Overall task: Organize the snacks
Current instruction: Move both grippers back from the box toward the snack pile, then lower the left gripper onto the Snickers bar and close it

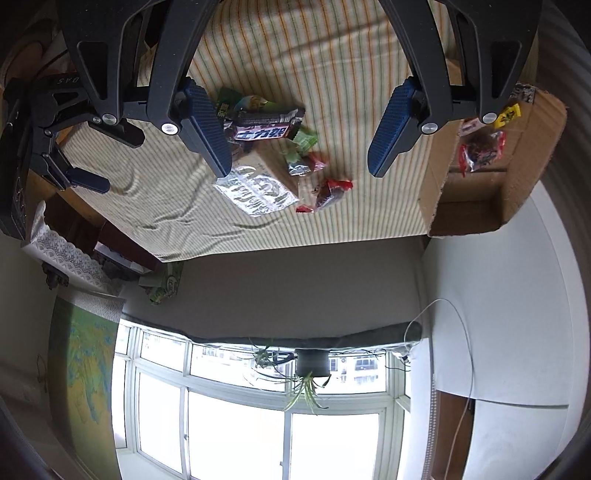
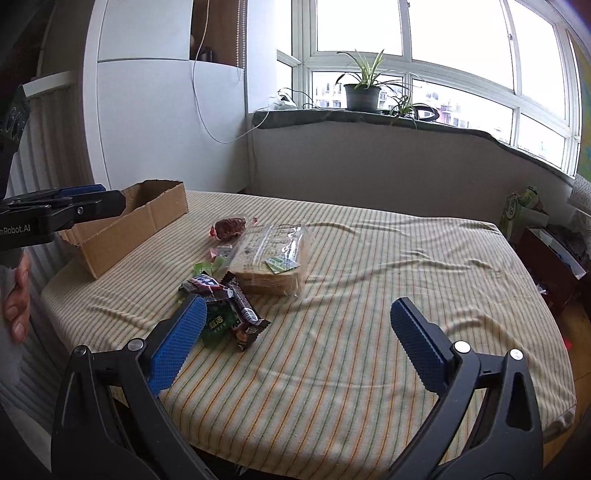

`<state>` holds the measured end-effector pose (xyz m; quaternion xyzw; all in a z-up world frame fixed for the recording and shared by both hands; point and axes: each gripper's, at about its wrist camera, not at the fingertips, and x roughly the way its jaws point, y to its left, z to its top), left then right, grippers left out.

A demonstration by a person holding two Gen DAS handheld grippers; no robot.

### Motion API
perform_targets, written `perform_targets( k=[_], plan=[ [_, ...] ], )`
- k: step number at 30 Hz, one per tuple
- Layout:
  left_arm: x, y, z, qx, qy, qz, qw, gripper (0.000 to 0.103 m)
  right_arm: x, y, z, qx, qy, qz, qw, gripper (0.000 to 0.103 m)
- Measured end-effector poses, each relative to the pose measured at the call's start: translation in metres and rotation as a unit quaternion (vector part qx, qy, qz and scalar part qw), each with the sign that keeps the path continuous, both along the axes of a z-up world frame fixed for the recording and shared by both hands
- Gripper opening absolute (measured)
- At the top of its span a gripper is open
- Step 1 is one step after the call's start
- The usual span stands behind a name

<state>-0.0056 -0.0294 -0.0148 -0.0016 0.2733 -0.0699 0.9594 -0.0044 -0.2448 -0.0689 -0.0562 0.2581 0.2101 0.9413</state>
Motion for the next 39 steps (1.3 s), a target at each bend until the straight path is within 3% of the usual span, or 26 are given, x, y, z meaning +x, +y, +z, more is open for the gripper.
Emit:
perform_targets(
  k=[7, 16, 18, 21, 24, 29, 35, 37, 39],
  plan=[
    [0.005, 0.005, -0.021, -0.016, 0.026, 0.004, 0.9995, 0.076, 0.002, 0.017, -0.022, -0.019, 0.028, 0.012, 0.999, 0.102],
    [-0.001, -0.003, -0.098, -0.037, 0.109, -0.012, 0.9932, 0.076, -0.004, 0.031, -0.070, -0.083, 0.079, 0.013, 0.993, 0.102],
    [-0.005, -0.005, -0.112, -0.033, 0.121, -0.013, 0.9920, 0.076, -0.005, 0.029, -0.073, -0.077, 0.080, 0.014, 0.994, 0.102],
    [-0.011, -0.012, -0.113, -0.007, 0.101, -0.018, 0.9947, 0.078, 0.000, 0.030, -0.071, -0.085, 0.083, 0.020, 0.993, 0.102],
    [-0.005, -0.009, -0.109, -0.022, 0.106, -0.021, 0.9939, 0.079, 0.002, 0.034, -0.067, -0.097, 0.076, 0.024, 0.992, 0.100],
    [0.007, -0.006, -0.104, -0.032, 0.109, -0.028, 0.9931, 0.079, 0.006, 0.039, -0.052, -0.075, 0.069, 0.044, 0.994, 0.093],
    [0.020, 0.004, -0.080, -0.061, 0.093, -0.037, 0.9931, 0.078, 0.001, 0.057, -0.050, -0.036, 0.098, 0.096, 0.990, 0.075],
    [0.026, 0.004, -0.070, -0.068, 0.084, -0.053, 0.9927, 0.078, 0.001, 0.064, -0.055, -0.025, 0.116, 0.108, 0.987, 0.073],
    [0.033, -0.002, -0.066, -0.065, 0.088, -0.077, 0.9910, 0.078, 0.002, 0.069, -0.059, -0.011, 0.125, 0.118, 0.985, 0.065]
  ],
)
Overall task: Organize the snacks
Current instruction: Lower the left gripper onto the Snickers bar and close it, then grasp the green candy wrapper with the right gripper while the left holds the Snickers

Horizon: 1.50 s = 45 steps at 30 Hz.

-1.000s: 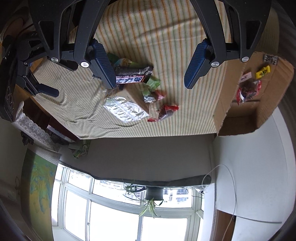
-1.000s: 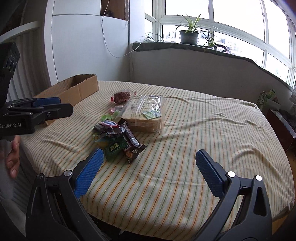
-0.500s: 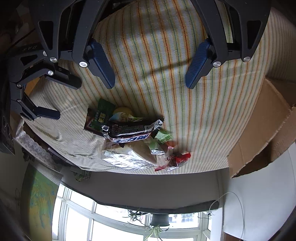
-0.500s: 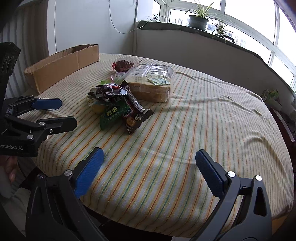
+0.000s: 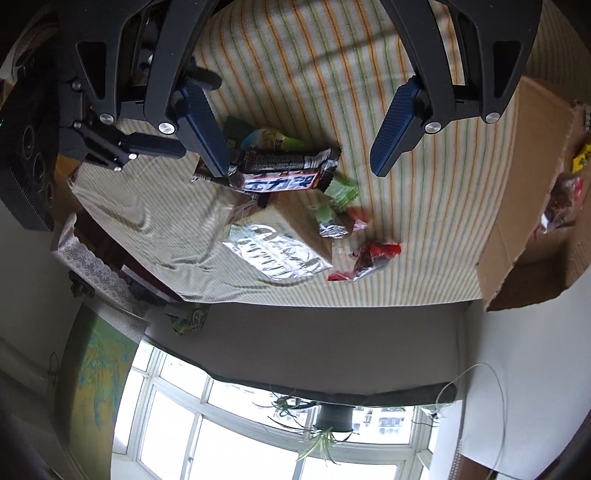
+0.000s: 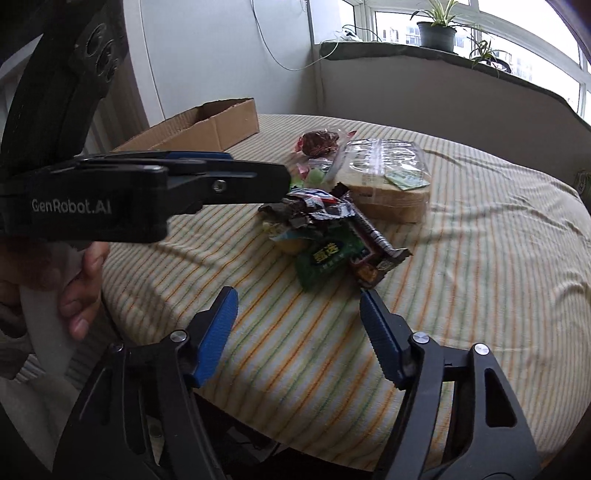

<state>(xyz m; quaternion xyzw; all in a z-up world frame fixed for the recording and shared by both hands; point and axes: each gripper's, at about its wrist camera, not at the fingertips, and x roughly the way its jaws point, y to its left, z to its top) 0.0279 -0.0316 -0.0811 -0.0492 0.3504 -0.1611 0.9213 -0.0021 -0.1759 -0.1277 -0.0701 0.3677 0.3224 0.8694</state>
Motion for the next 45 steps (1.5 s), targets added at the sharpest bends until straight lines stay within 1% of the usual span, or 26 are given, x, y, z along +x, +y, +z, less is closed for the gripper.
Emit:
perform_targets(
  k=[2, 4, 6, 7, 8, 9, 10, 11, 12, 13, 14, 17, 20, 26, 32, 38, 43, 44, 45],
  plan=[
    [0.008, -0.009, -0.001, 0.004, 0.004, -0.023, 0.9997, 0.078, 0.004, 0.004, -0.003, 0.010, 0.011, 0.007, 1.000, 0.059],
    [0.014, -0.019, -0.003, 0.011, 0.006, -0.039, 0.9991, 0.078, 0.008, 0.005, -0.005, 0.018, 0.011, 0.005, 1.000, 0.057],
    [0.022, -0.027, -0.008, 0.013, 0.012, -0.056, 0.9982, 0.078, 0.015, 0.003, -0.006, 0.028, 0.012, 0.001, 1.000, 0.049],
    [0.026, -0.030, -0.012, 0.014, 0.018, -0.063, 0.9978, 0.077, 0.019, 0.002, -0.006, 0.031, 0.012, -0.001, 0.999, 0.048],
    [0.030, -0.033, -0.016, 0.015, 0.026, -0.067, 0.9973, 0.071, 0.023, 0.001, -0.007, 0.033, 0.013, -0.002, 0.999, 0.043],
    [0.034, -0.034, -0.020, 0.016, 0.034, -0.070, 0.9968, 0.068, 0.027, -0.001, -0.007, 0.035, 0.013, -0.003, 0.999, 0.036],
    [0.036, -0.034, -0.022, 0.016, 0.034, -0.069, 0.9969, 0.063, 0.031, -0.003, -0.007, 0.037, 0.015, -0.004, 0.999, 0.032],
    [0.037, -0.033, -0.022, 0.011, 0.036, -0.069, 0.9969, 0.056, 0.034, -0.004, -0.008, 0.040, 0.017, -0.005, 0.999, 0.024],
    [0.039, -0.030, -0.021, 0.002, 0.039, -0.072, 0.9966, 0.055, 0.037, -0.005, -0.008, 0.043, 0.018, -0.006, 0.999, 0.018],
    [0.040, -0.027, -0.020, -0.005, 0.039, -0.072, 0.9966, 0.049, 0.039, -0.006, -0.008, 0.046, 0.018, -0.006, 0.999, 0.016],
    [0.040, -0.025, -0.019, -0.008, 0.039, -0.070, 0.9968, 0.042, 0.040, -0.005, -0.008, 0.047, 0.018, -0.005, 0.999, 0.011],
    [0.042, -0.021, -0.017, -0.012, 0.037, -0.067, 0.9970, 0.032, 0.039, -0.002, -0.007, 0.045, 0.014, 0.000, 0.999, 0.009],
    [0.040, -0.015, -0.015, -0.021, 0.030, -0.059, 0.9976, 0.026, 0.036, -0.001, -0.006, 0.044, 0.008, 0.000, 0.999, 0.008],
    [0.039, -0.008, -0.012, -0.034, 0.024, -0.050, 0.9979, 0.021, 0.033, -0.008, 0.001, 0.043, -0.003, -0.016, 0.999, 0.008],
    [0.036, 0.005, -0.008, -0.054, 0.019, -0.032, 0.9978, 0.019, 0.035, -0.014, 0.001, 0.043, -0.004, -0.029, 0.999, 0.008],
    [0.033, 0.015, -0.005, -0.069, 0.015, -0.014, 0.9974, 0.018, 0.034, -0.016, 0.002, 0.052, -0.003, -0.030, 0.998, 0.008],
    [0.029, 0.019, 0.005, -0.071, 0.002, -0.005, 0.9975, 0.018, 0.030, -0.025, 0.006, 0.060, -0.005, -0.033, 0.998, 0.008],
    [0.029, 0.020, 0.007, -0.070, 0.001, -0.004, 0.9975, 0.018, 0.030, -0.025, 0.005, 0.061, -0.001, -0.031, 0.998, 0.008],
    [0.028, 0.021, 0.008, -0.070, -0.001, -0.003, 0.9976, 0.018, 0.033, -0.022, 0.002, 0.058, 0.012, -0.023, 0.998, 0.008]
  ],
)
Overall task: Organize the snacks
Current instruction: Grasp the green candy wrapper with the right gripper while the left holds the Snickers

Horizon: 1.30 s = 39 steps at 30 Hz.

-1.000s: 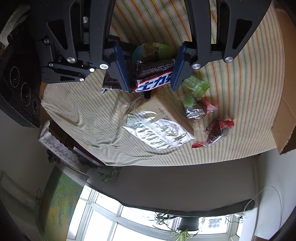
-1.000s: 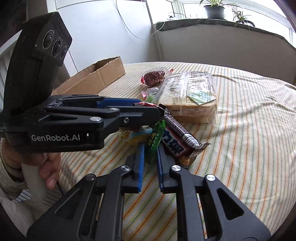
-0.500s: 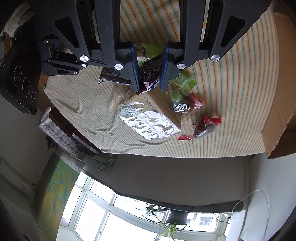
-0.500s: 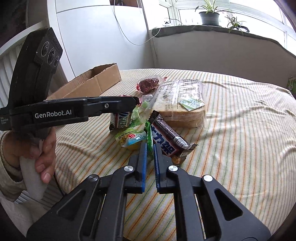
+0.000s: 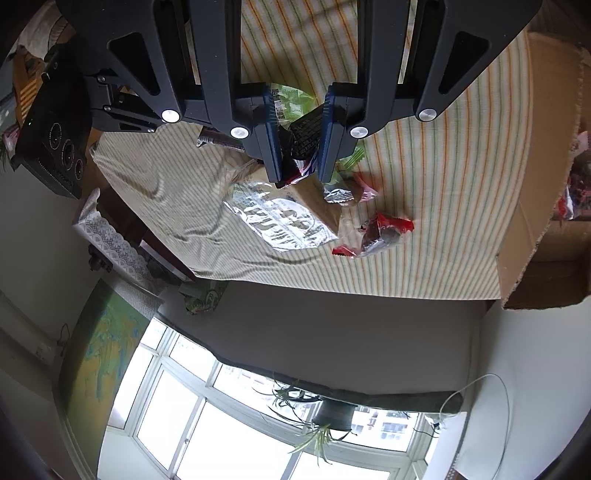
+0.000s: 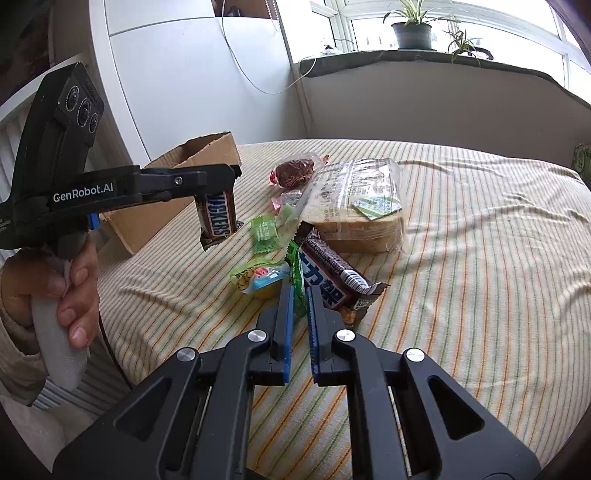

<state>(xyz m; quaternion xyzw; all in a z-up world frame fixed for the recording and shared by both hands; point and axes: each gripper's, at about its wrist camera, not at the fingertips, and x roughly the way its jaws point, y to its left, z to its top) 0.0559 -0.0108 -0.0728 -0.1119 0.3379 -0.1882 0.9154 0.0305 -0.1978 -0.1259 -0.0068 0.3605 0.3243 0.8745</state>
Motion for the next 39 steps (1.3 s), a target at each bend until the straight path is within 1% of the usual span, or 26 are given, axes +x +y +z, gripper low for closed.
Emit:
perform_targets(
  k=[2, 4, 6, 17, 25, 29, 31, 33, 35, 39],
  plan=[
    [-0.001, 0.001, 0.001, 0.003, -0.002, 0.002, 1.0000, 0.018, 0.002, 0.004, -0.007, -0.009, 0.008, 0.002, 1.000, 0.008],
    [-0.001, 0.002, 0.002, 0.004, -0.002, 0.004, 1.0000, 0.018, 0.004, 0.004, -0.012, -0.001, 0.018, 0.000, 1.000, 0.008],
    [-0.004, 0.003, 0.003, 0.005, -0.002, 0.006, 1.0000, 0.018, 0.005, 0.003, -0.012, 0.007, 0.012, -0.003, 1.000, 0.008],
    [-0.009, 0.007, 0.004, 0.001, -0.003, 0.010, 0.9999, 0.018, 0.019, 0.021, -0.009, -0.001, 0.006, 0.008, 1.000, 0.008],
    [-0.012, 0.013, 0.006, 0.000, -0.006, 0.017, 0.9998, 0.018, 0.025, 0.038, -0.006, -0.026, 0.001, 0.024, 0.999, 0.008],
    [-0.013, 0.016, 0.006, -0.003, -0.006, 0.020, 0.9998, 0.018, 0.028, 0.044, -0.004, -0.036, 0.003, 0.031, 0.999, 0.014],
    [-0.013, 0.018, 0.006, -0.005, -0.007, 0.021, 0.9997, 0.018, 0.030, 0.048, -0.003, -0.040, 0.002, 0.034, 0.999, 0.020],
    [-0.014, 0.019, 0.005, -0.006, -0.007, 0.021, 0.9997, 0.018, 0.031, 0.053, -0.002, -0.043, 0.000, 0.039, 0.998, 0.030],
    [-0.015, 0.020, 0.005, -0.007, -0.007, 0.021, 0.9997, 0.018, 0.031, 0.057, -0.002, -0.051, -0.003, 0.044, 0.998, 0.036],
    [-0.017, 0.024, 0.004, -0.010, -0.008, 0.025, 0.9996, 0.018, 0.032, 0.059, 0.003, -0.046, -0.014, 0.043, 0.998, 0.036]
  ],
)
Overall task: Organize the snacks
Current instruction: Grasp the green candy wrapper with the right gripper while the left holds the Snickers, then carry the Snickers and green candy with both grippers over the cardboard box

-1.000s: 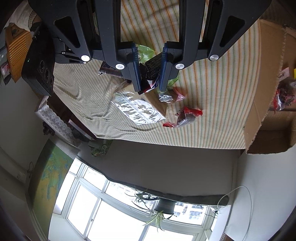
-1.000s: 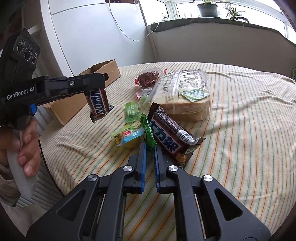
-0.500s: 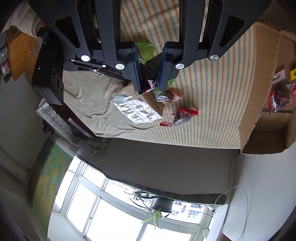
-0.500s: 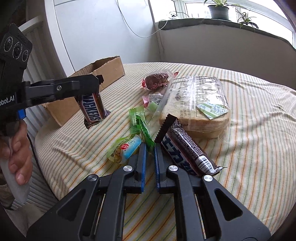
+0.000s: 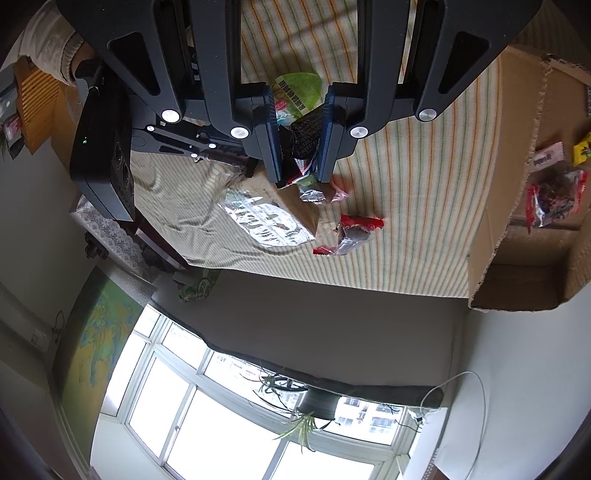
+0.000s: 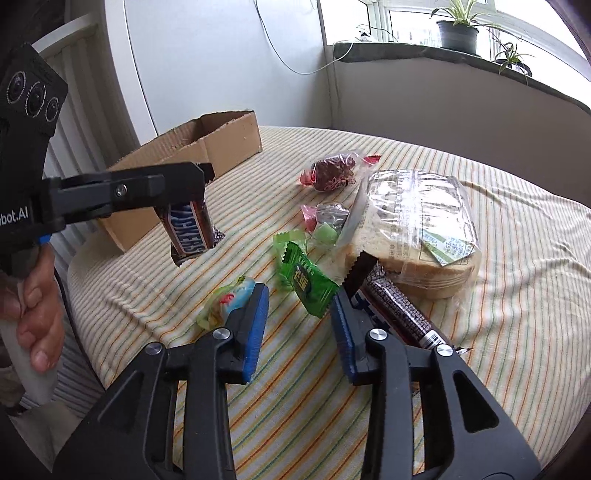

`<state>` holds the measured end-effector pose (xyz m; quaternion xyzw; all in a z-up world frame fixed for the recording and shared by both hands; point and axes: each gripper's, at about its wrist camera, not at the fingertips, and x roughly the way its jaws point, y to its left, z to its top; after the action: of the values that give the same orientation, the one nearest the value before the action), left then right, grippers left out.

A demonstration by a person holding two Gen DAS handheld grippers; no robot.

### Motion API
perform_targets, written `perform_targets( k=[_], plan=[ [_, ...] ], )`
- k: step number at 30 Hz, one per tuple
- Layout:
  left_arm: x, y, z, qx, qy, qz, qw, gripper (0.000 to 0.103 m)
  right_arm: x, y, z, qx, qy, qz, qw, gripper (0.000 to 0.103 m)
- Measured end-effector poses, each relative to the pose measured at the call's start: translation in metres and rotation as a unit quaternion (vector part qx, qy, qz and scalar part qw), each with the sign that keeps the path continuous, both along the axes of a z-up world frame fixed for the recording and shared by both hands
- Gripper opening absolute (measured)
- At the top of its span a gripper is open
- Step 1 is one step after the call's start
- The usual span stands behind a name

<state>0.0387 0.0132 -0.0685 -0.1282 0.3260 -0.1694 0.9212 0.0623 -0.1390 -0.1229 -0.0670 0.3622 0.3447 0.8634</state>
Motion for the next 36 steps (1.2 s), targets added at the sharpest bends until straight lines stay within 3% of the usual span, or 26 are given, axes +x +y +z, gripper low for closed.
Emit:
perform_targets(
  k=[2, 4, 5, 8, 28, 32, 36],
  plan=[
    [-0.001, 0.002, -0.001, -0.001, 0.000, 0.002, 1.0000, 0.018, 0.002, 0.002, -0.001, -0.002, -0.001, 0.003, 1.000, 0.035],
    [0.000, 0.004, -0.001, -0.003, 0.001, 0.004, 1.0000, 0.018, 0.002, 0.004, -0.001, 0.001, 0.001, 0.006, 1.000, 0.026],
    [0.000, 0.004, -0.002, -0.004, 0.002, 0.004, 1.0000, 0.018, 0.001, 0.004, -0.001, 0.002, -0.001, 0.008, 1.000, 0.013],
    [0.000, 0.006, -0.002, -0.005, 0.002, 0.005, 1.0000, 0.018, -0.003, 0.008, -0.001, 0.003, -0.006, 0.013, 1.000, 0.005],
    [-0.006, 0.005, 0.006, -0.006, -0.009, 0.010, 0.9999, 0.018, -0.023, -0.033, 0.015, 0.030, -0.036, -0.044, 0.998, 0.004],
    [-0.010, -0.004, 0.018, -0.007, -0.023, 0.003, 0.9997, 0.018, -0.028, -0.043, 0.035, 0.038, -0.060, -0.060, 0.996, 0.004],
    [-0.016, -0.012, 0.048, -0.003, -0.063, -0.009, 0.9980, 0.018, -0.034, -0.051, 0.073, 0.042, -0.102, -0.075, 0.991, 0.004]
  ],
)
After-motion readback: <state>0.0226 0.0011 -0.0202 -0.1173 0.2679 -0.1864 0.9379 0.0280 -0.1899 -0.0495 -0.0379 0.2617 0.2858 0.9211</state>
